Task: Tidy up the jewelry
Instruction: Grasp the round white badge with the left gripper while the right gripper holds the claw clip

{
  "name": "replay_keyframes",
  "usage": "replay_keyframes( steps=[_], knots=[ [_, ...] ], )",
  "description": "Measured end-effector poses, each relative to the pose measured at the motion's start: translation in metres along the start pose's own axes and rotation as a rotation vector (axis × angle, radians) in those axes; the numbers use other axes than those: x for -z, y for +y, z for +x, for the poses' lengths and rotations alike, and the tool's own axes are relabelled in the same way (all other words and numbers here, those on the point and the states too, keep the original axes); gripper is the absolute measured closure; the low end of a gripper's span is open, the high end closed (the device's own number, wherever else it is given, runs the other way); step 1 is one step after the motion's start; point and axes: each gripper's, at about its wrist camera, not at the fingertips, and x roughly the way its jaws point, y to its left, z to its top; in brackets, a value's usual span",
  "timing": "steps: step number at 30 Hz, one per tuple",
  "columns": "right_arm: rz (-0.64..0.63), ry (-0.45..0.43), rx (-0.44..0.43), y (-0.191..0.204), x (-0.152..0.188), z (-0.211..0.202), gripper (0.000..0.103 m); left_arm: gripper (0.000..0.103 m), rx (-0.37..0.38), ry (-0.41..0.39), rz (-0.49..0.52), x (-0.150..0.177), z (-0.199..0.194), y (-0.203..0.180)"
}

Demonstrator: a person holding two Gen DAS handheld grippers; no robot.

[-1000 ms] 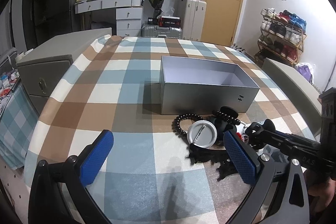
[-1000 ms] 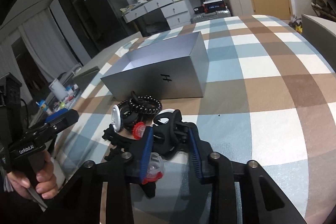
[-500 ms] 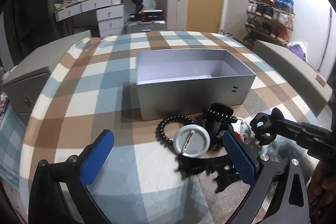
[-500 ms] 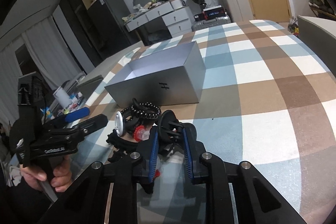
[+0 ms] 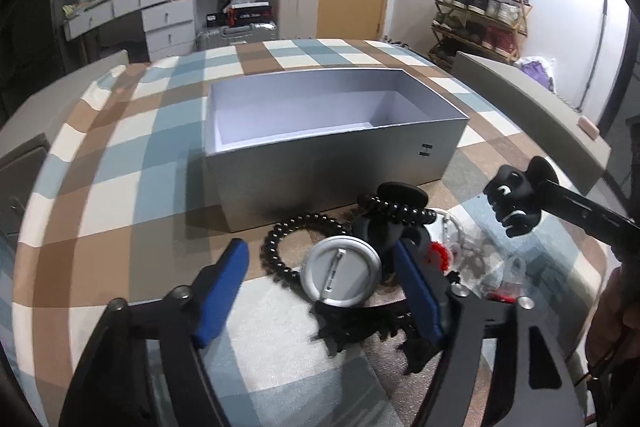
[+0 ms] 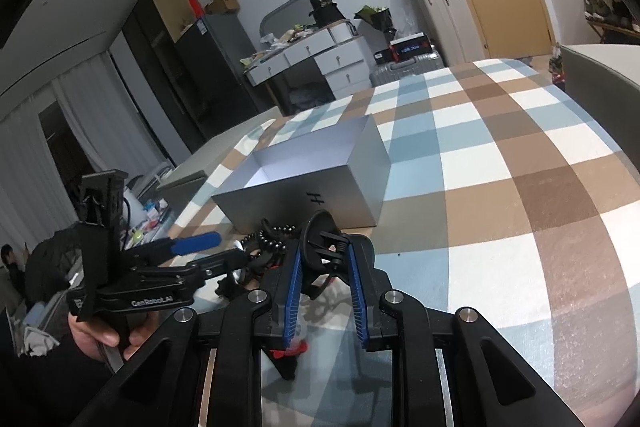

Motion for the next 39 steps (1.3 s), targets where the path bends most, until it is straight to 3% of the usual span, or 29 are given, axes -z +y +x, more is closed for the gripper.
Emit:
replay_keyframes(
  steps=[9,12,21,22,25,26,33,39],
  knots=[
    [-0.012,-0.018,-0.002,0.004,-0.006,-0.001,0.082,0.073,0.067,0.0,0.051,0.005,-0.004,-0.008],
    [-0.016,-0.028,-0.01,0.007,-0.008,-0.004,0.082,0.099,0.076,0.038,0.063,0.008,0.001,-0.01],
    [-0.031,-0.039,-0.011,0.016,-0.011,-0.009,0.082,0.098,0.104,0.036,0.006,0.009,-0.006,0.002],
    [-0.03,-0.039,-0.012,0.016,-0.011,-0.009,0.081,0.094,0.114,0.04,-0.005,0.01,-0.007,0.003],
    [-0.024,-0.042,-0.017,0.016,-0.011,-0.008,0.082,0.047,0.069,0.045,0.014,0.013,-0.007,-0.003],
    [-0.021,-0.042,-0.021,0.017,-0.011,-0.008,0.082,0.045,0.066,0.039,0.023,0.014,-0.008,-0.005],
    [-0.013,-0.048,-0.024,0.017,-0.009,-0.011,0.081,0.045,0.022,0.099,0.081,0.007,0.005,-0.016],
    [0.0,-0.058,-0.032,0.013,-0.007,-0.015,0.081,0.045,-0.035,0.218,0.065,-0.006,0.015,-0.019]
  ],
)
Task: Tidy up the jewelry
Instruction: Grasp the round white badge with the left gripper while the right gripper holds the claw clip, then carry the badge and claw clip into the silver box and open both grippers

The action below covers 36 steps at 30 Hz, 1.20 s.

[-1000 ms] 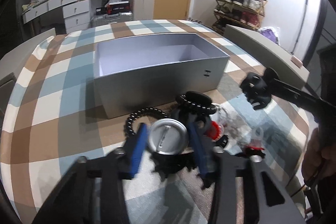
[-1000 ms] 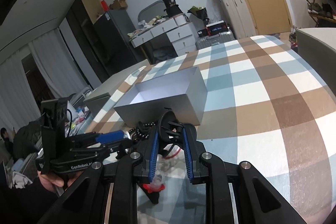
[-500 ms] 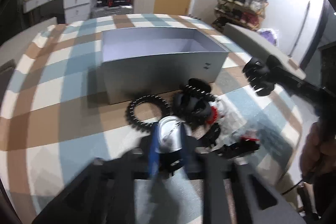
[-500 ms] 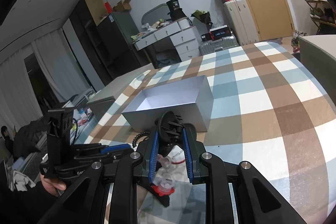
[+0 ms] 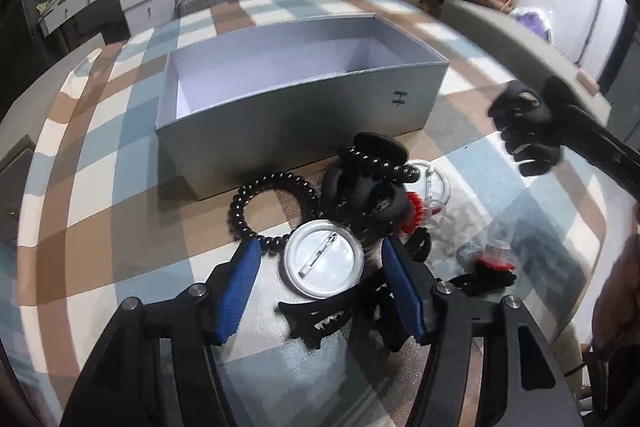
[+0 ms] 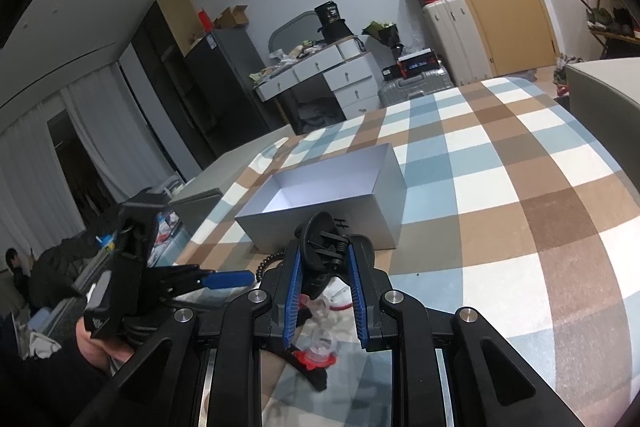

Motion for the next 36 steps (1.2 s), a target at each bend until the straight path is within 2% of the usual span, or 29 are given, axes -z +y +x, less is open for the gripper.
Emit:
replay_keyframes(
  steps=[3,4,7,9,10,19,24,32,36],
  knots=[
    [0.001,-0.011,0.0,-0.001,-0.001,-0.003,0.081,0.045,-0.038,0.066,0.006,-0.006,0.004,-0.003],
    [0.001,-0.013,-0.001,-0.001,-0.001,-0.004,0.081,0.049,-0.058,0.102,0.018,-0.007,0.009,-0.004],
    [0.001,-0.026,-0.006,-0.001,-0.001,-0.008,0.081,0.05,-0.081,0.116,0.036,-0.006,0.01,-0.006],
    [0.001,-0.03,-0.011,-0.002,0.0,-0.009,0.081,0.058,-0.078,0.117,0.038,-0.004,0.008,-0.005],
    [0.002,-0.032,-0.011,-0.002,0.0,-0.009,0.081,0.066,-0.08,0.116,0.036,-0.004,0.007,-0.004],
    [-0.002,-0.041,-0.015,-0.001,0.0,-0.011,0.081,0.066,-0.048,0.106,0.061,0.003,0.0,-0.009],
    [-0.018,-0.046,-0.027,0.006,-0.005,-0.012,0.081,0.066,-0.024,0.059,0.012,0.001,-0.012,-0.003],
    [-0.026,-0.056,-0.09,0.014,-0.032,-0.002,0.081,0.066,-0.011,-0.119,-0.062,-0.019,-0.061,0.012],
    [-0.039,-0.056,-0.118,0.019,-0.051,0.012,0.081,0.066,0.007,-0.175,-0.083,-0.038,-0.068,0.021]
  ],
)
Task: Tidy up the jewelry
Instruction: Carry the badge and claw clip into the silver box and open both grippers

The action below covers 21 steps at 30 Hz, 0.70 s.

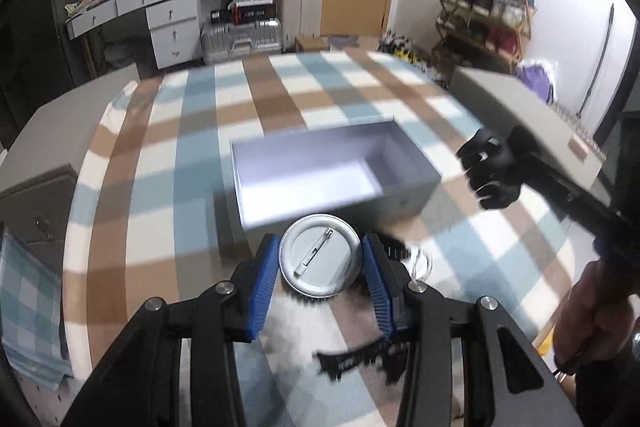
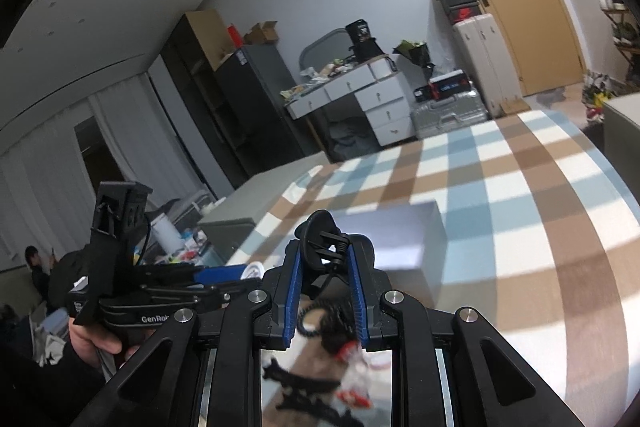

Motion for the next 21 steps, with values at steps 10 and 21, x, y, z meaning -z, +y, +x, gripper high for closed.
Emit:
replay_keyframes(
  steps=[10,21],
  knots=[
    [-0.021,0.079,-0.015,-0.009,-0.036,0.063,0.081,0.066,0.072,-0.008,-0.043,-0.036,0.038,0.023],
    [-0.017,0.263,0.04,-0.036,-0.03,0.122,0.081,0.066,0.142,0.09,-0.035,-0.044,0.078,0.028]
  ],
)
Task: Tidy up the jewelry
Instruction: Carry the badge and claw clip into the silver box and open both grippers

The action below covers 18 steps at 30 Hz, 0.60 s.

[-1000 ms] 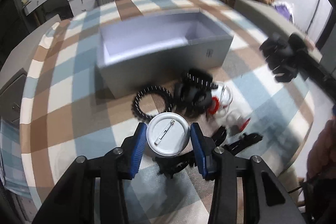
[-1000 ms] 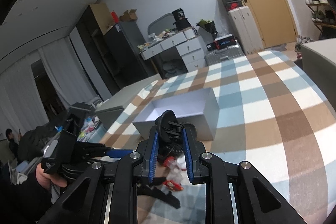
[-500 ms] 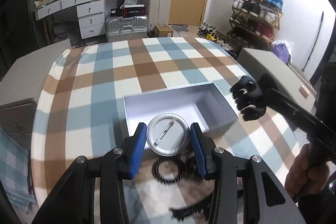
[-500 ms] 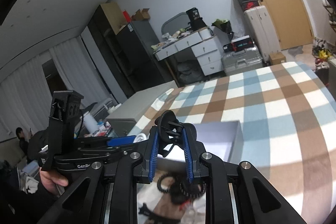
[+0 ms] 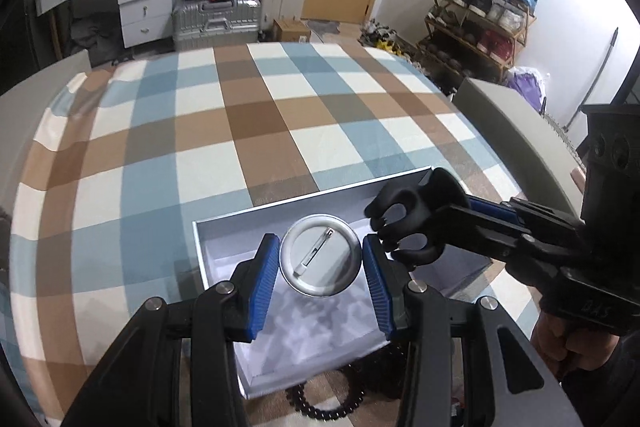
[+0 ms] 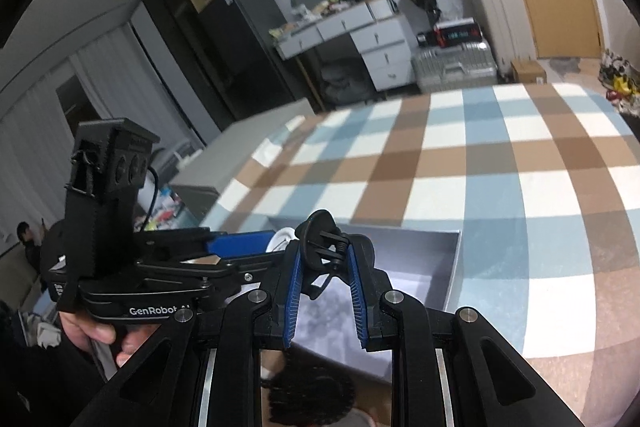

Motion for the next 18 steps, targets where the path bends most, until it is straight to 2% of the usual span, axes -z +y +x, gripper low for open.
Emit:
replay_keyframes(
  steps=[4,10,14,16,17,18],
  knots=[
    [0.025,0.026,-0.001,-0.009,-0.002,0.007,0.081,0.066,0.043,0.027,-0.023,-0.001,0.007,0.007],
    [0.05,0.061,0.01,-0.013,-0.003,0.014,0.081,0.066,0.046,0.028,-0.034,-0.001,0.01,0.009],
    [0.065,0.05,0.004,-0.013,-0.003,0.014,0.079,0.066,0.05,0.023,-0.039,-0.003,0.01,0.011],
    [0.075,0.047,0.0,-0.014,-0.002,0.014,0.078,0.062,0.034,0.02,-0.035,-0.002,0.007,0.01],
    [0.083,0.041,-0.008,-0.015,-0.002,0.014,0.077,0.056,0.028,0.016,-0.026,-0.002,0.006,0.009],
    [0.091,0.034,-0.017,-0.016,-0.002,0.012,0.072,0.053,0.027,0.001,-0.019,-0.001,0.003,0.008]
  ],
)
